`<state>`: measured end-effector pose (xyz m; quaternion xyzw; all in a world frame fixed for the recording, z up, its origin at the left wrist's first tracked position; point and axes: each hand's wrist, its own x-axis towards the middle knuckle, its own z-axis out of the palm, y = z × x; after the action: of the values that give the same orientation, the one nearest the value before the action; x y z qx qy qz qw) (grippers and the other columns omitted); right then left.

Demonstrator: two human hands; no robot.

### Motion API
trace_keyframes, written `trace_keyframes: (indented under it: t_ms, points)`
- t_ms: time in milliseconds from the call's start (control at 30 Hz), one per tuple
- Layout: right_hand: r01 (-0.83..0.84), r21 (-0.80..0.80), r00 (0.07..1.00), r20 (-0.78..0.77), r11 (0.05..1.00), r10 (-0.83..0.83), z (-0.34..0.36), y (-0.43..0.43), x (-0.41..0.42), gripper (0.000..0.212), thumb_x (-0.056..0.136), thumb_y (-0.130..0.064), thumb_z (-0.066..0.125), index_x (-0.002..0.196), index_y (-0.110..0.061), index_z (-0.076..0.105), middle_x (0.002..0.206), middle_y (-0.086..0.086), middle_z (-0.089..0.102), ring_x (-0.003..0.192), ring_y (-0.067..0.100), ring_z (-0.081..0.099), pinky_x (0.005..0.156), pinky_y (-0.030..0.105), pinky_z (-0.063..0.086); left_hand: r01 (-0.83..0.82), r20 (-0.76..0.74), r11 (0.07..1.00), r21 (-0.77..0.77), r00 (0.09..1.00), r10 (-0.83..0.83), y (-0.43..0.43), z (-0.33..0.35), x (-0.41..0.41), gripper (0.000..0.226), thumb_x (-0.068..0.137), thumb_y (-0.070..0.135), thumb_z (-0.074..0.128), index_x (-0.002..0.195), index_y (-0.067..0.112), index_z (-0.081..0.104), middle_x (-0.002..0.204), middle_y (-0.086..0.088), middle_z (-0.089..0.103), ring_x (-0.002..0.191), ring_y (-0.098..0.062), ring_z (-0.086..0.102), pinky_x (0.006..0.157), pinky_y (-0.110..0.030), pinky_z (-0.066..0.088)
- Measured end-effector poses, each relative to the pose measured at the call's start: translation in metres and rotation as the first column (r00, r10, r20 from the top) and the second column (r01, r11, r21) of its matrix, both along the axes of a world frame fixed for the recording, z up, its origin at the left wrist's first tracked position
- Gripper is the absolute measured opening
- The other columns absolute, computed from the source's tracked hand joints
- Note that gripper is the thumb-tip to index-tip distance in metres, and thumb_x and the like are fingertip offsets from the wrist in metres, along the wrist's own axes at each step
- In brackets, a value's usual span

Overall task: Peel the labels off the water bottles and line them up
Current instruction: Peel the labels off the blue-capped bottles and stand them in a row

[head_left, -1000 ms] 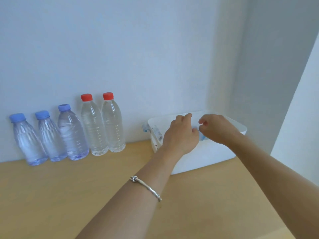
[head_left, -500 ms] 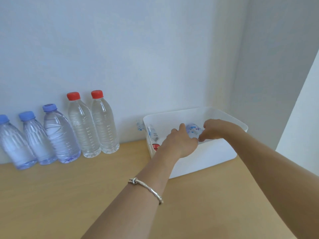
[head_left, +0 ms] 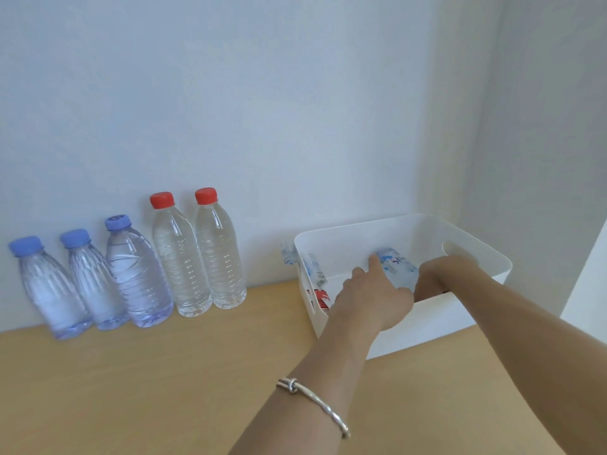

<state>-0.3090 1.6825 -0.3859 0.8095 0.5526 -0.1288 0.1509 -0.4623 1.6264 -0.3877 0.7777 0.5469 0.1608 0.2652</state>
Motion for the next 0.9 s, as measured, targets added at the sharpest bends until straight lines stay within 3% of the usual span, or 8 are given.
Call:
trace_keyframes:
  t_ms: [67, 100, 200, 300, 400, 500, 667, 900]
  points:
    - [-0.008, 0.071, 0.999, -0.047, 0.997, 0.011, -0.003, -0.004, 0.001, 0.025, 0.082, -0.033, 0.062, 0.073, -0.014, 0.049, 0.073, 0.0, 0.052, 0.066, 0.014, 0.051, 0.075, 0.024, 0.042, 0.001, 0.0, 1.0, 0.013, 1.0, -0.001, -0.001, 0.0, 0.001, 0.074, 0.091, 0.039, 0.045, 0.153, 0.025, 0.006, 0.141, -0.013, 0.036, 0.129, -0.033, 0.041, 0.102, -0.048, 0.042]
    - [-0.018, 0.109, 0.998, -0.066, 0.994, 0.026, -0.004, -0.005, 0.002, 0.024, 0.079, -0.032, 0.065, 0.073, -0.015, 0.048, 0.072, 0.0, 0.051, 0.067, 0.015, 0.052, 0.071, 0.024, 0.042, 0.0, 0.005, 0.999, 0.037, 1.0, 0.0, -0.001, 0.0, 0.001, 0.075, 0.091, 0.038, 0.045, 0.153, 0.026, 0.005, 0.14, -0.013, 0.037, 0.129, -0.033, 0.042, 0.101, -0.048, 0.042]
    - [-0.04, 0.224, 0.994, -0.094, 0.974, 0.063, -0.005, -0.009, 0.007, 0.037, 0.073, -0.036, 0.071, 0.092, -0.016, 0.045, 0.083, -0.002, 0.054, 0.088, 0.02, 0.057, 0.069, 0.025, 0.043, 0.005, 0.016, 0.991, 0.134, 1.0, -0.007, -0.004, 0.001, 0.001, 0.076, 0.091, 0.034, 0.045, 0.153, 0.025, 0.002, 0.142, -0.012, 0.034, 0.13, -0.032, 0.039, 0.1, -0.047, 0.042]
    - [-0.049, 0.348, 0.991, -0.1, 0.936, 0.089, 0.001, -0.018, 0.004, 0.041, 0.071, -0.037, 0.07, 0.098, -0.019, 0.046, 0.096, 0.001, 0.059, 0.09, 0.022, 0.053, 0.07, 0.029, 0.042, 0.009, 0.014, 0.984, 0.177, 1.0, -0.012, -0.008, -0.002, 0.001, 0.076, 0.092, 0.031, 0.045, 0.154, 0.026, 0.0, 0.144, -0.01, 0.031, 0.13, -0.032, 0.037, 0.099, -0.047, 0.04]
    - [-0.038, 0.527, 0.993, -0.078, 0.849, 0.093, 0.02, -0.027, -0.01, 0.046, 0.073, -0.044, 0.066, 0.112, -0.022, 0.054, 0.11, 0.005, 0.061, 0.098, 0.027, 0.057, 0.079, 0.034, 0.045, 0.0, 0.023, 0.971, 0.238, 1.0, -0.006, -0.012, -0.003, 0.002, 0.075, 0.094, 0.029, 0.046, 0.153, 0.025, 0.0, 0.144, -0.012, 0.032, 0.128, -0.033, 0.038, 0.099, -0.049, 0.04]
    - [-0.049, 0.666, 0.985, -0.092, 0.744, 0.147, 0.047, -0.037, -0.031, 0.046, 0.076, -0.048, 0.063, 0.109, -0.018, 0.059, 0.112, 0.01, 0.063, 0.099, 0.032, 0.06, 0.077, 0.034, 0.046, 0.01, 0.114, 0.952, 0.305, 0.992, -0.047, -0.02, -0.008, 0.001, 0.076, 0.093, 0.026, 0.05, 0.154, 0.024, 0.004, 0.145, -0.008, 0.033, 0.131, -0.029, 0.037, 0.101, -0.045, 0.04]
    - [-0.107, 0.764, 0.975, -0.044, 0.636, 0.217, 0.095, -0.056, -0.058, 0.049, 0.076, -0.049, 0.068, 0.109, -0.013, 0.064, 0.108, 0.011, 0.065, 0.098, 0.033, 0.061, 0.078, 0.035, 0.047, -0.084, 0.203, 0.896, 0.436, 0.979, -0.006, -0.019, 0.0, -0.016, 0.074, 0.094, 0.031, 0.05, 0.153, 0.026, 0.006, 0.137, -0.004, 0.042, 0.125, -0.023, 0.044, 0.091, -0.038, 0.042]
    - [-0.128, 0.781, 0.972, -0.024, 0.611, 0.235, 0.119, -0.073, -0.07, 0.044, 0.069, -0.044, 0.073, 0.1, -0.013, 0.067, 0.095, 0.006, 0.067, 0.084, 0.028, 0.063, 0.066, 0.028, 0.044, -0.097, 0.133, 0.854, 0.51, 0.991, 0.033, -0.012, 0.019, -0.046, 0.07, 0.096, 0.033, 0.05, 0.153, 0.018, 0.012, 0.146, -0.005, 0.036, 0.133, -0.024, 0.036, 0.104, -0.036, 0.034]
